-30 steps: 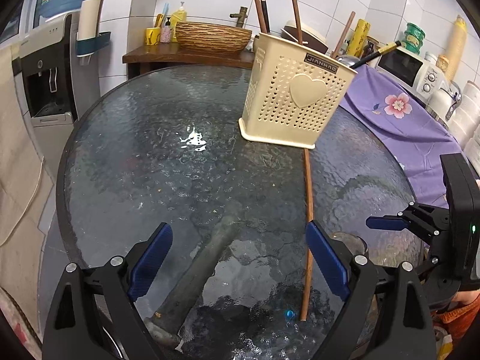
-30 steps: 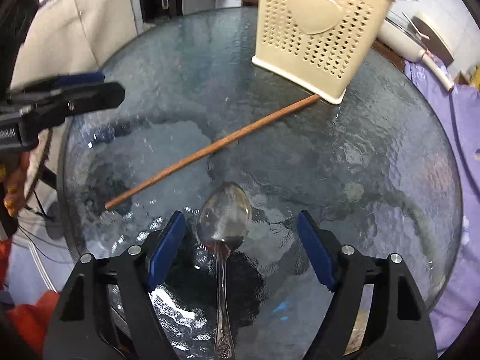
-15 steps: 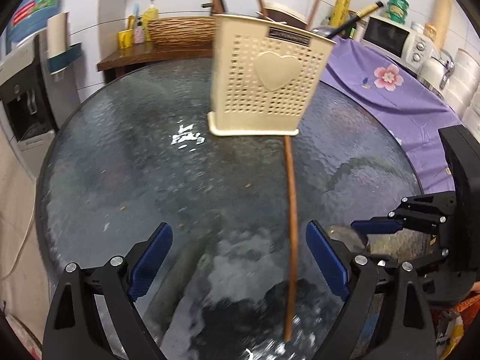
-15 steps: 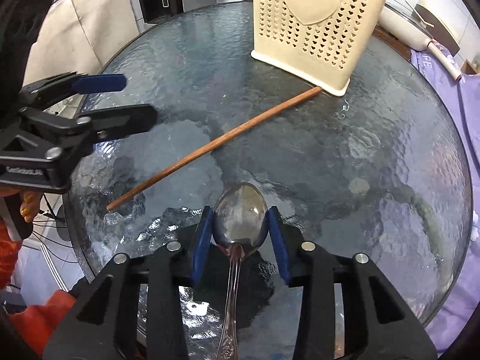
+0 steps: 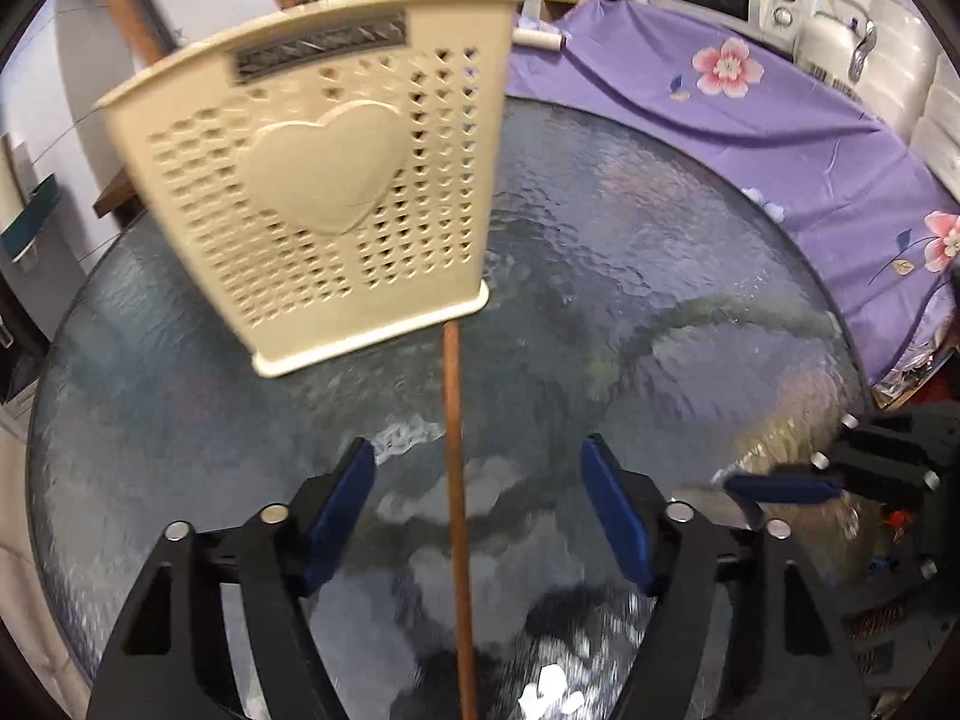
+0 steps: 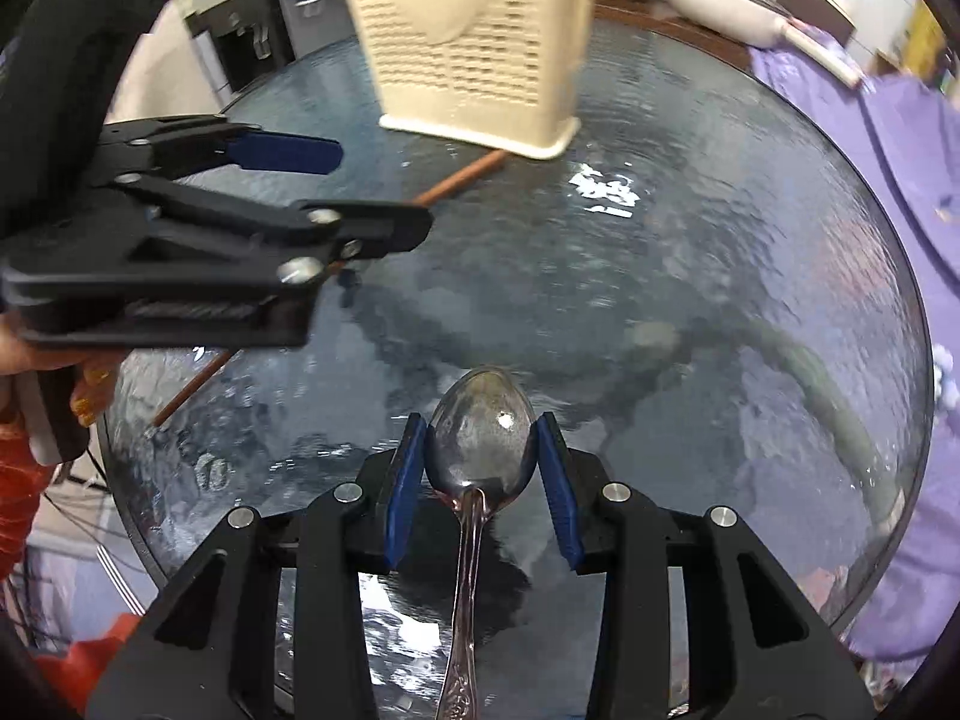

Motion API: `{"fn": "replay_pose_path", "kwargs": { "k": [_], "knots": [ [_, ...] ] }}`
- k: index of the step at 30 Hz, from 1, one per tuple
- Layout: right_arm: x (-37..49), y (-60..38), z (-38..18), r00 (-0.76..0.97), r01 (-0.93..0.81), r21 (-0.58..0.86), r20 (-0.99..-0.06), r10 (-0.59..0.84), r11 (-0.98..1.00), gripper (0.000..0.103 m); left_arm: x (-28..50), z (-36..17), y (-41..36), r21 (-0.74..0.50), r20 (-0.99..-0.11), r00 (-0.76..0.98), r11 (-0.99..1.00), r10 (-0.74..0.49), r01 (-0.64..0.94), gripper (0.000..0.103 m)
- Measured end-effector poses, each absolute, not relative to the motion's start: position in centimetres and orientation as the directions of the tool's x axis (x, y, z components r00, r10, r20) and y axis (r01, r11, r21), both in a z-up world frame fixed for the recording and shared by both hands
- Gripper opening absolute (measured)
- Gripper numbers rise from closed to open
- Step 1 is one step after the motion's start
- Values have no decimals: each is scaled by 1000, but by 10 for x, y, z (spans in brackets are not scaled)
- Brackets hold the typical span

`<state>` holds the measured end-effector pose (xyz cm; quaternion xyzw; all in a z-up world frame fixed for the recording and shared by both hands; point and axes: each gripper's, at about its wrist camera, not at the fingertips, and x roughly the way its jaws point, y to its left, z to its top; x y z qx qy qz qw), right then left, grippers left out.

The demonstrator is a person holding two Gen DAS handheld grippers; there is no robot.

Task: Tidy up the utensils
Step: 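Grasp a silver spoon with the right tool while the left tool grasps the wooden chopstick, then lift the spoon and wooden chopstick over the basket with both tools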

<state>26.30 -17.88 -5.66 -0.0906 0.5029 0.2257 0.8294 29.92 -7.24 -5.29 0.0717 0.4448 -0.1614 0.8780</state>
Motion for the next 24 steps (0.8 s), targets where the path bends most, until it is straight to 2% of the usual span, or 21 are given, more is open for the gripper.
{"fn": "replay_pose_path", "kwargs": {
  "k": [2,6,8,11,13,19,24],
  "knots": [
    [263,-181,-56,394,-462,80,-874,285,883,38,311,-58,-79,-3,-816,544,943,-195,334,50],
    [260,-181,-56,395,-460,85,-872,290,884,38,327,-66,-86,-14,-838,509,942,-194,337,35],
    [260,-183,-55,398,-459,82,-871,287,884,38,333,-70,-88,-3,-841,511,945,-180,328,22],
    [261,-183,-55,402,-456,83,-869,288,886,38,337,-69,-92,29,-840,520,943,-157,332,11],
    [263,-182,-55,408,-457,73,-869,281,887,38,338,-67,-93,29,-839,521,944,-155,327,7],
    [263,-182,-54,418,-443,88,-860,292,892,38,336,-65,-83,-13,-829,527,950,-186,313,7],
    [264,-189,-37,466,-425,130,-817,340,896,38,313,-33,-73,-28,-767,600,946,-228,323,7]
  ]
}}
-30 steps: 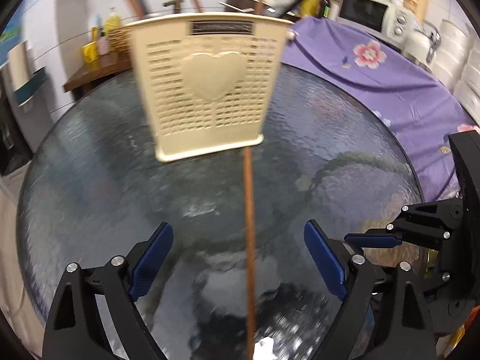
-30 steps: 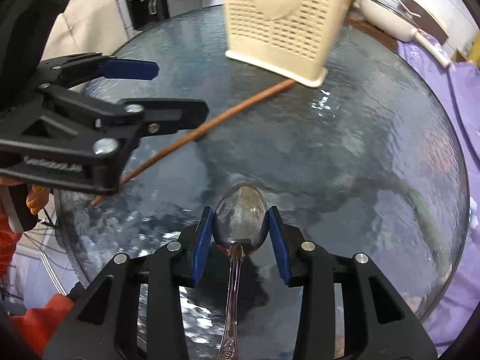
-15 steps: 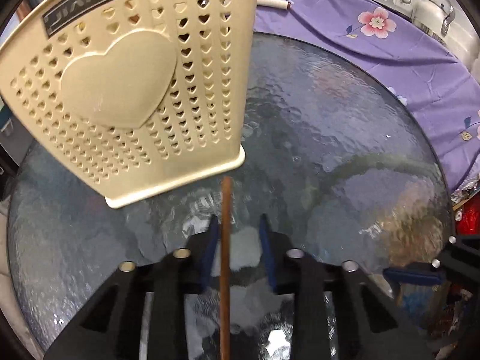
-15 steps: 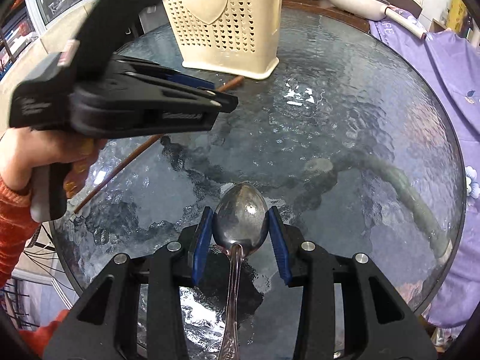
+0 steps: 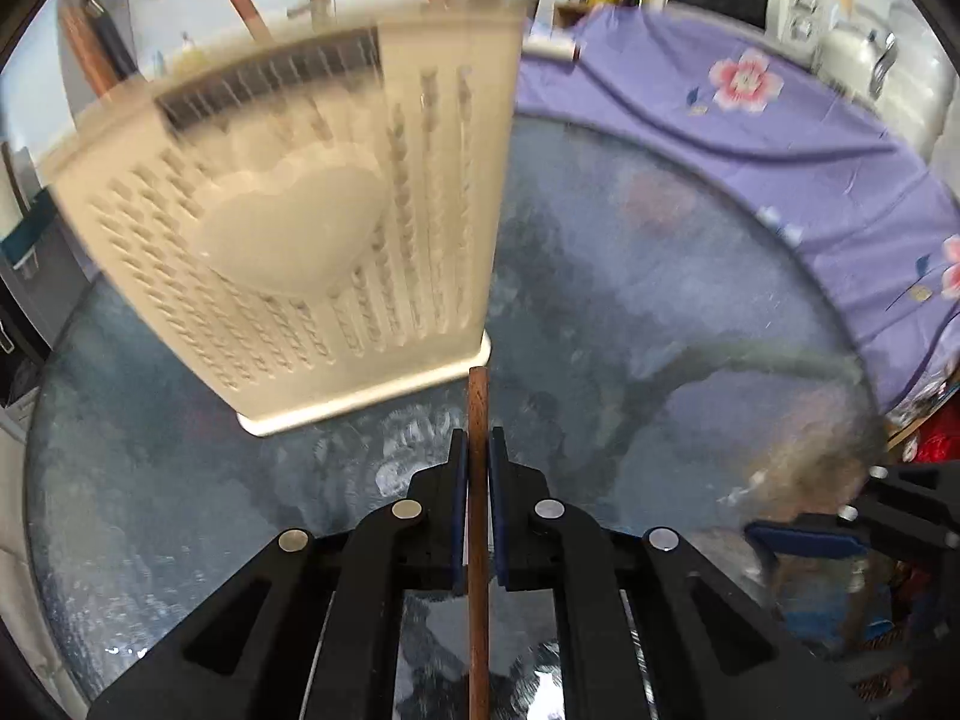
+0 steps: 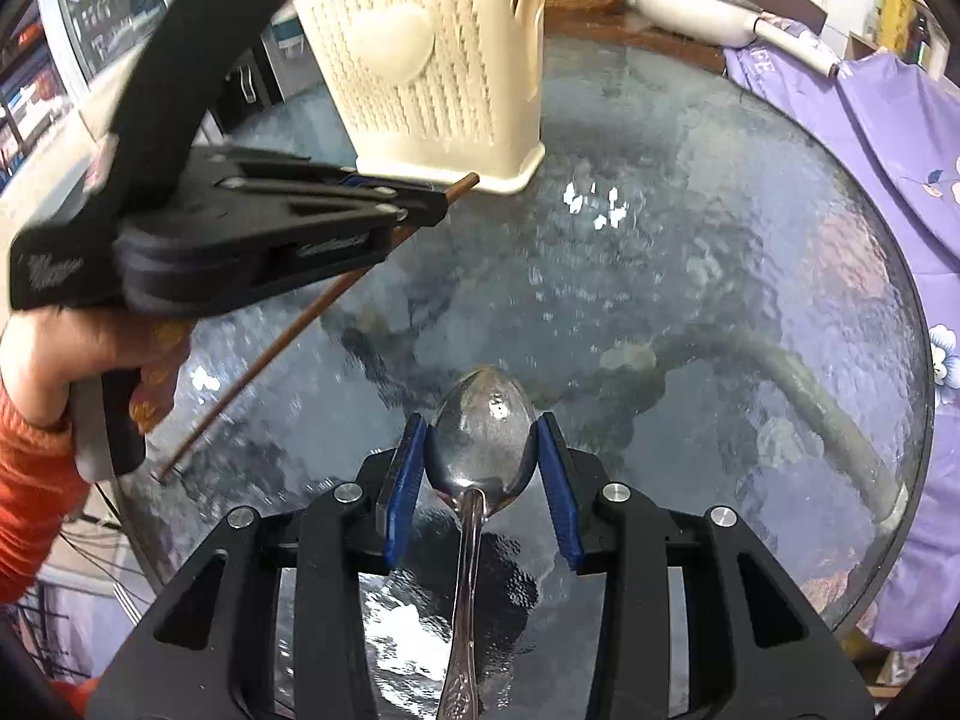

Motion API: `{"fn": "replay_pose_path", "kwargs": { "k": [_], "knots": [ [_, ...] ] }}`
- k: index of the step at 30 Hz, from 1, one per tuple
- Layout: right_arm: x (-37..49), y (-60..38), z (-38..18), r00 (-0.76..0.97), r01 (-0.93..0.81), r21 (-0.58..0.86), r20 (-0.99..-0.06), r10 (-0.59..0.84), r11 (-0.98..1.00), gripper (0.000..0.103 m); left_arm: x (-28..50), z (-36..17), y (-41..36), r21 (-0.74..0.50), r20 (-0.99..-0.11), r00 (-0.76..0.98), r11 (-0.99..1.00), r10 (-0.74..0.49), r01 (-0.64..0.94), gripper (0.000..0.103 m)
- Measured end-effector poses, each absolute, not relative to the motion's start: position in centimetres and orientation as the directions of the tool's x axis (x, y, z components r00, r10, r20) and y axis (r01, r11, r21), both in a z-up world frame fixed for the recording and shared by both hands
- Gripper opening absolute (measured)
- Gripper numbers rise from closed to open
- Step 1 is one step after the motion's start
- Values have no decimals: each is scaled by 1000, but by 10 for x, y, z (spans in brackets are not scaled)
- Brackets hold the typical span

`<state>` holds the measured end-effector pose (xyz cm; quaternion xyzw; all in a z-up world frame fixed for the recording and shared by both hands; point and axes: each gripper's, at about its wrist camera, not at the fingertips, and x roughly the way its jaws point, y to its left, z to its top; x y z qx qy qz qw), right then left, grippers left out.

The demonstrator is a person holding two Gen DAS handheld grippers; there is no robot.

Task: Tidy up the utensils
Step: 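Lift the spoon and wooden chopstick over the basket with both tools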

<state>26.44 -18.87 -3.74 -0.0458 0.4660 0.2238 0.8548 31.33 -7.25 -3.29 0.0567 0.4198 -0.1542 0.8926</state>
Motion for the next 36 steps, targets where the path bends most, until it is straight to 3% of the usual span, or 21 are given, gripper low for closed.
{"fn": "replay_pose_path", "kwargs": {
  "k": [12,27,36],
  "knots": [
    [233,-182,43,635,-466,138,-635,439,874,38,228,84,-17,-95,-517,793,942,-323,322,7],
    [236,-153,74,648,-506,124,-599,471,854,38,203,120,7,-70,-422,849,945,-318,319,7],
    [264,-145,148,706,-516,99,-513,488,851,38,227,176,11,-83,-365,862,934,-352,347,7]
  ]
}}
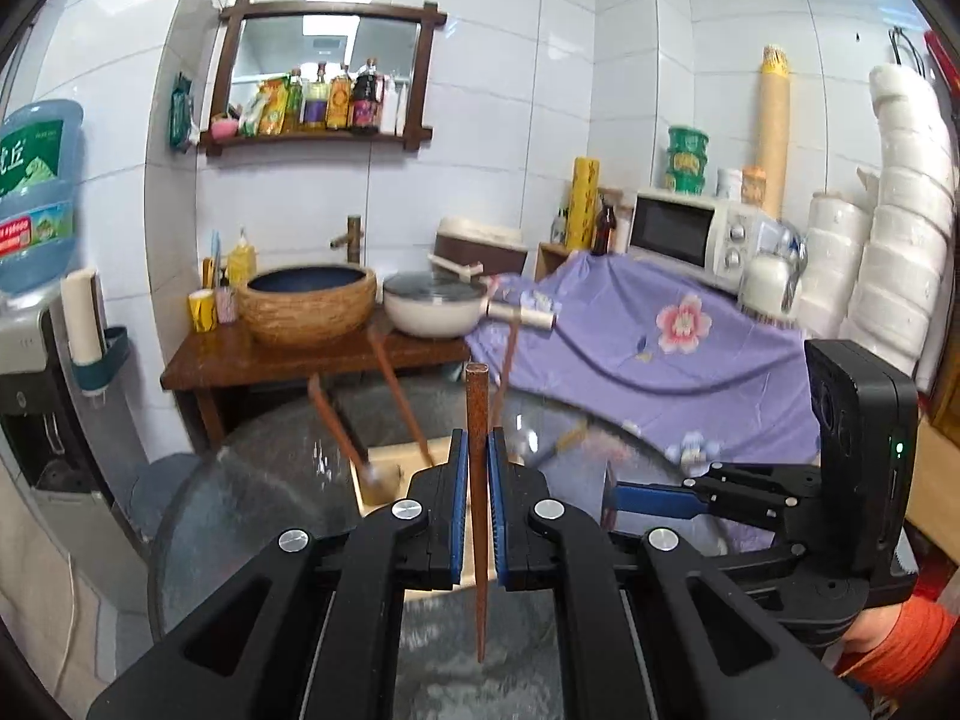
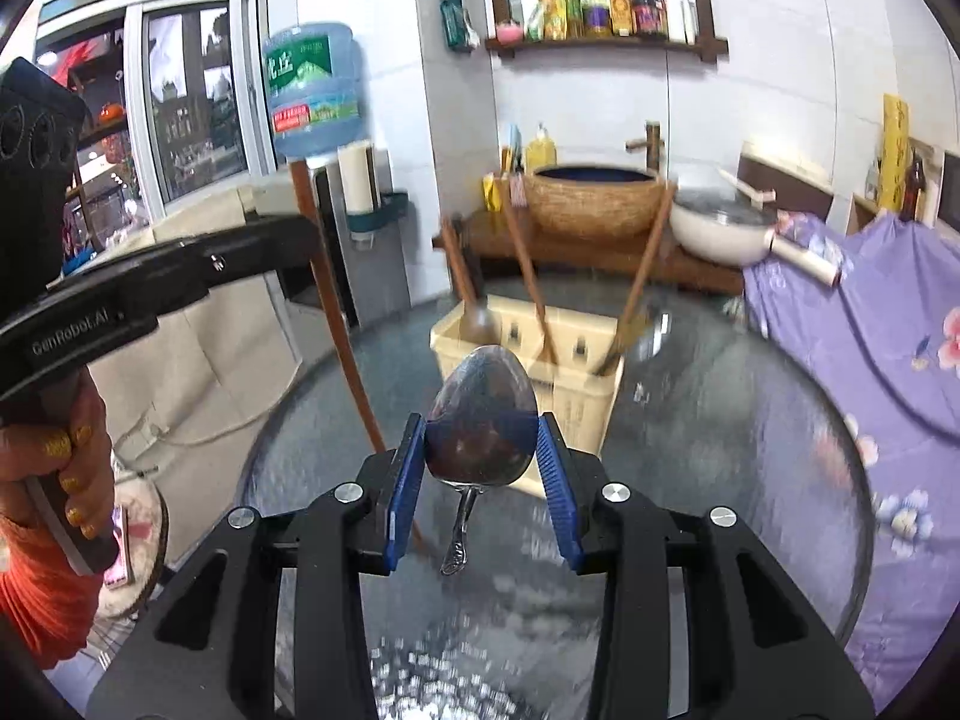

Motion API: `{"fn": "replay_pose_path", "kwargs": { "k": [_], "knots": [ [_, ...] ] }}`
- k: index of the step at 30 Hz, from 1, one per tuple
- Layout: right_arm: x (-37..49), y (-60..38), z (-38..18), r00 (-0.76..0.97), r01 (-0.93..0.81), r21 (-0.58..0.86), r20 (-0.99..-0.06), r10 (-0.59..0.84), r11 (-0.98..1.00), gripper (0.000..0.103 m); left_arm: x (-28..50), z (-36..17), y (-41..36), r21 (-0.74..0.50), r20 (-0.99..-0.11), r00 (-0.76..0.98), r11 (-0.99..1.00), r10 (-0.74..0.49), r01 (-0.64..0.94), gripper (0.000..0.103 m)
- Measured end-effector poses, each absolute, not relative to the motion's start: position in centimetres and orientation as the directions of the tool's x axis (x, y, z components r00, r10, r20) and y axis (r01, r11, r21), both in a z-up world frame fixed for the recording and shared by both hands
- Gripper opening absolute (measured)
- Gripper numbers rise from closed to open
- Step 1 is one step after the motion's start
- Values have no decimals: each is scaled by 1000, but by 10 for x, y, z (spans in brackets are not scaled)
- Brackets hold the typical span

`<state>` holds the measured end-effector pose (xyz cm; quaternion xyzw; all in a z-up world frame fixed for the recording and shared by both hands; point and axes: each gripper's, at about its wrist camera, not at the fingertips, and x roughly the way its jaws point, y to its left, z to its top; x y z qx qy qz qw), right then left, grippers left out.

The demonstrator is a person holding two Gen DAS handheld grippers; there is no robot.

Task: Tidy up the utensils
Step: 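Lift the spoon and wooden chopstick over the basket with both tools, then lower the spoon and chopstick into the basket and open both tools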

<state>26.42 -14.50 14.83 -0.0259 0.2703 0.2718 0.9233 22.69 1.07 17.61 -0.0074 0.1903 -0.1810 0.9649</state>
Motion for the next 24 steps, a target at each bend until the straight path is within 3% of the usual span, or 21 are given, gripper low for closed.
{"fn": "replay_pose_path", "kwargs": {
  "k": [6,11,24],
  "knots": [
    [300,-143,209,789,-463,41,-436,433,885,38,258,241,12,-91,-298,890,938,-345,334,7],
    [351,-142,218,809,-392,41,-460,365,919,38,290,258,11,-81,-276,915,956,-295,284,7],
    [400,-122,146,719,-381,-50,-645,261,923,38,359,168,13,-125,-456,863,975,-219,182,7]
  ]
}}
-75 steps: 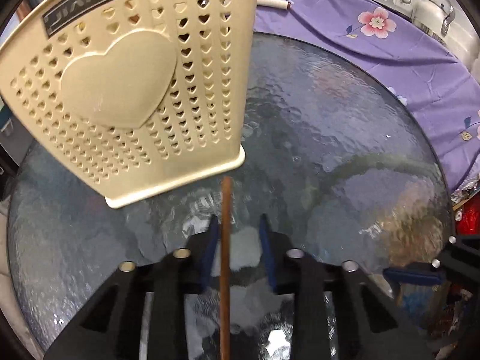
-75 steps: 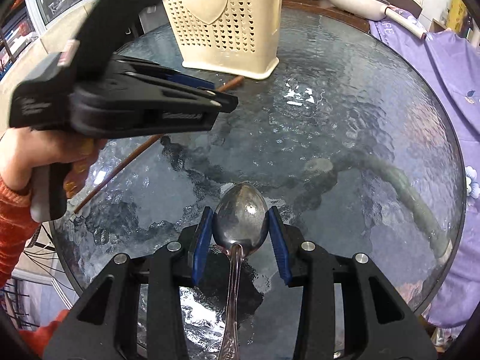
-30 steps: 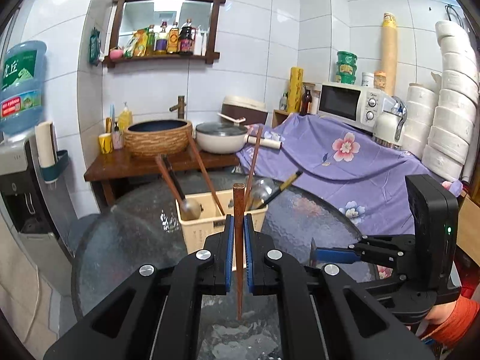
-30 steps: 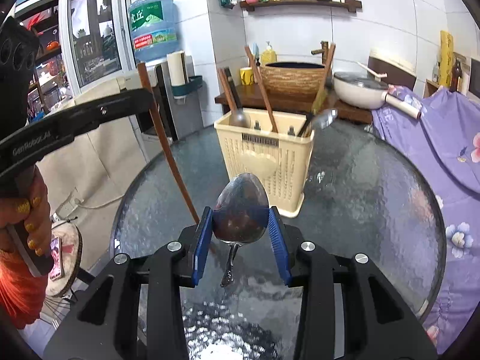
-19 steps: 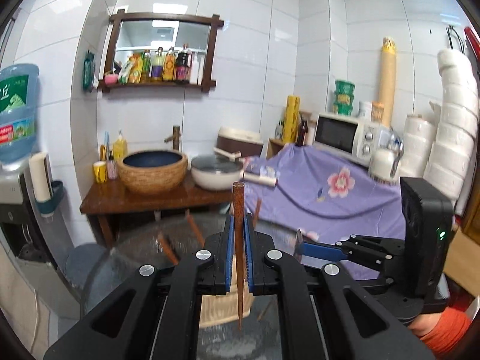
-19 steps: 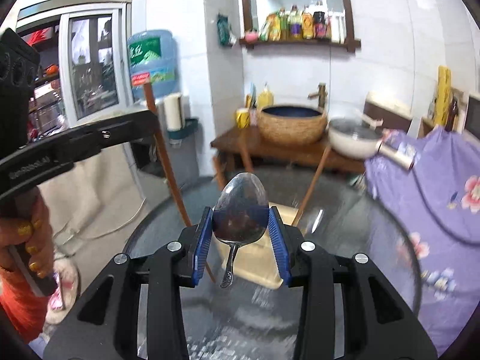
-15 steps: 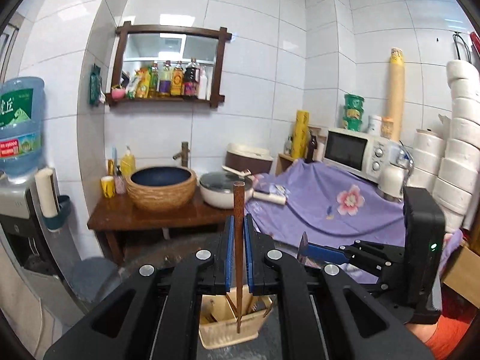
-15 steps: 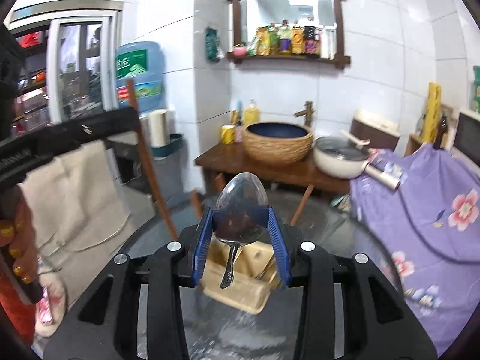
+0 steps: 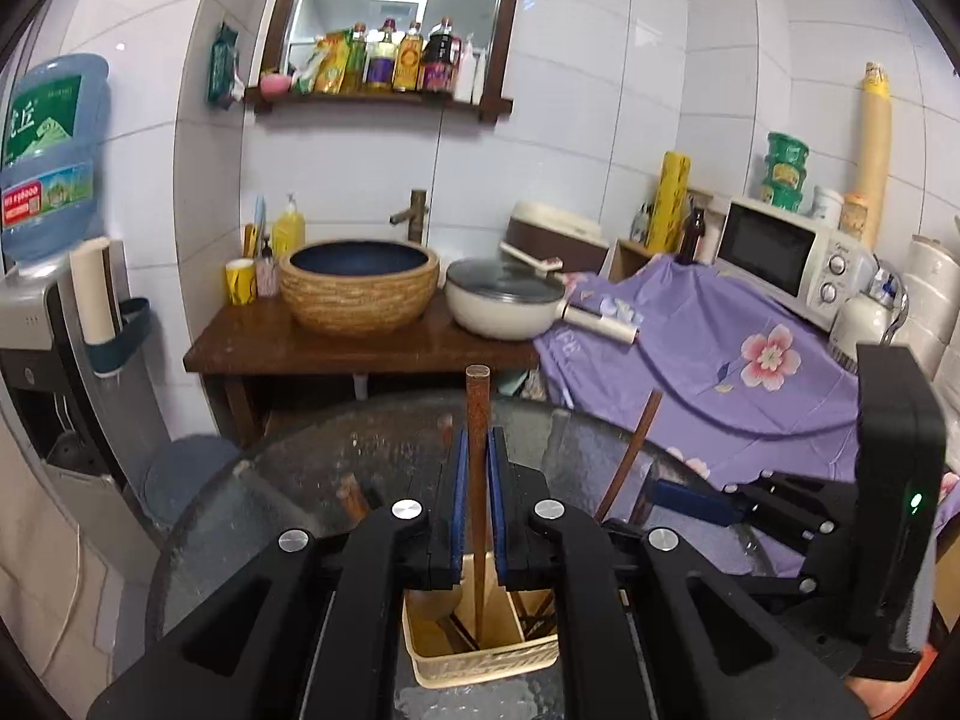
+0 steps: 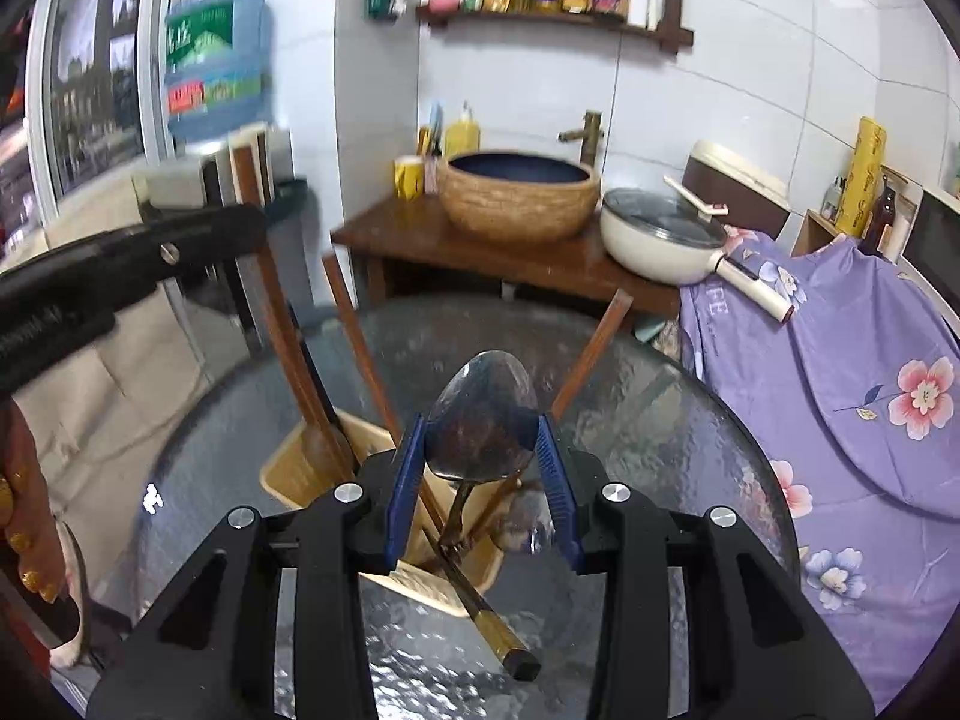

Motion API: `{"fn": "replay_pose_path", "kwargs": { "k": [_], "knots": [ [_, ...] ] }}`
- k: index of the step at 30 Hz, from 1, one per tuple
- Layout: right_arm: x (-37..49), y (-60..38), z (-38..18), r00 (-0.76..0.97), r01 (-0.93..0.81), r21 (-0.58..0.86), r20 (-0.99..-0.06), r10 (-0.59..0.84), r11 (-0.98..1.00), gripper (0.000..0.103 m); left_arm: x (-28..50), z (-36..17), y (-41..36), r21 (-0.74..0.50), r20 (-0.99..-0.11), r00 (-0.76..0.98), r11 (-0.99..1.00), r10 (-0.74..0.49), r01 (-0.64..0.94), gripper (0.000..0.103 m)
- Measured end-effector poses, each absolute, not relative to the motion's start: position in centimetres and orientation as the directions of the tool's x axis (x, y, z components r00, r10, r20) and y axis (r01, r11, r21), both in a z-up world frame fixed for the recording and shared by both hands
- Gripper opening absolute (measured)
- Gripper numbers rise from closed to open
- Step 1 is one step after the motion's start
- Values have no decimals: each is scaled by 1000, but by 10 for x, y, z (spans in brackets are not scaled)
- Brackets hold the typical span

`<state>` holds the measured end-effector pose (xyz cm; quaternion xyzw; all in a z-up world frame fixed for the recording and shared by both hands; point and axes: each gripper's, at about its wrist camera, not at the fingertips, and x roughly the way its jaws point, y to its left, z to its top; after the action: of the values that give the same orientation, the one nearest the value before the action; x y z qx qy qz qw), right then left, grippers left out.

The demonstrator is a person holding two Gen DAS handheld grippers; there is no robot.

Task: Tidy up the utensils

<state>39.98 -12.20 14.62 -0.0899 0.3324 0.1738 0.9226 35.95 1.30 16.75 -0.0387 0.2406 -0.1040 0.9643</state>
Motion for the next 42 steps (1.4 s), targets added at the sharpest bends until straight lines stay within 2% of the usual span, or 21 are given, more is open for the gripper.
{"fn": "replay_pose_path", "kwargs": {
  "k": [5,6,8,10,12,13,14,15,16,17,18,21,23,28,31,37,42],
  "knots": [
    [405,-120,134,675,-404,-76,-698,241,912,39,364,141,7,-98,-513,829,975,-223,201,7],
    [405,-118,133,673,-407,-86,-702,234,910,44,364,137,7,-98,-524,820,973,-229,209,7],
    [402,-120,134,692,-396,-106,-688,221,912,63,364,130,7,-98,-534,814,973,-229,209,7],
    [400,-124,137,710,-388,-108,-668,222,915,66,362,128,10,-109,-531,815,972,-232,206,8],
    [391,-129,145,740,-375,-112,-634,224,920,66,358,131,11,-117,-520,820,971,-239,209,22],
    [385,-131,150,756,-371,-114,-614,228,922,68,355,133,11,-115,-512,825,971,-240,212,41],
    [376,-136,156,778,-366,-111,-581,238,924,73,347,137,11,-105,-492,838,972,-236,212,55],
    [365,-141,162,802,-357,-109,-546,244,928,77,339,141,12,-89,-469,855,975,-222,205,61],
    [355,-146,168,826,-347,-105,-505,251,932,85,330,144,12,-73,-447,869,977,-213,202,76],
    [340,-152,174,857,-333,-117,-451,249,935,89,317,148,15,-60,-410,889,979,-202,194,88],
    [324,-157,177,885,-319,-137,-396,243,938,94,306,150,18,-50,-384,903,981,-192,188,95],
    [276,-173,181,945,-265,-176,-242,219,948,97,264,149,30,-2,-294,946,990,-136,142,97],
    [247,-180,173,955,-255,-184,-200,218,949,97,242,146,40,3,-257,960,993,-114,119,97],
    [196,-191,128,941,-288,-142,-224,252,947,97,180,123,68,-78,-195,977,994,-88,74,97],
    [171,-194,98,923,-323,-89,-249,293,942,97,150,98,69,-86,-179,980,994,-82,68,97],
    [118,-196,39,903,-325,24,-290,318,945,97,102,36,47,-54,-241,968,997,-74,63,97],
    [84,-205,19,899,-312,84,-297,322,946,97,70,14,33,-19,-258,962,996,-86,84,97]
  ]
}}
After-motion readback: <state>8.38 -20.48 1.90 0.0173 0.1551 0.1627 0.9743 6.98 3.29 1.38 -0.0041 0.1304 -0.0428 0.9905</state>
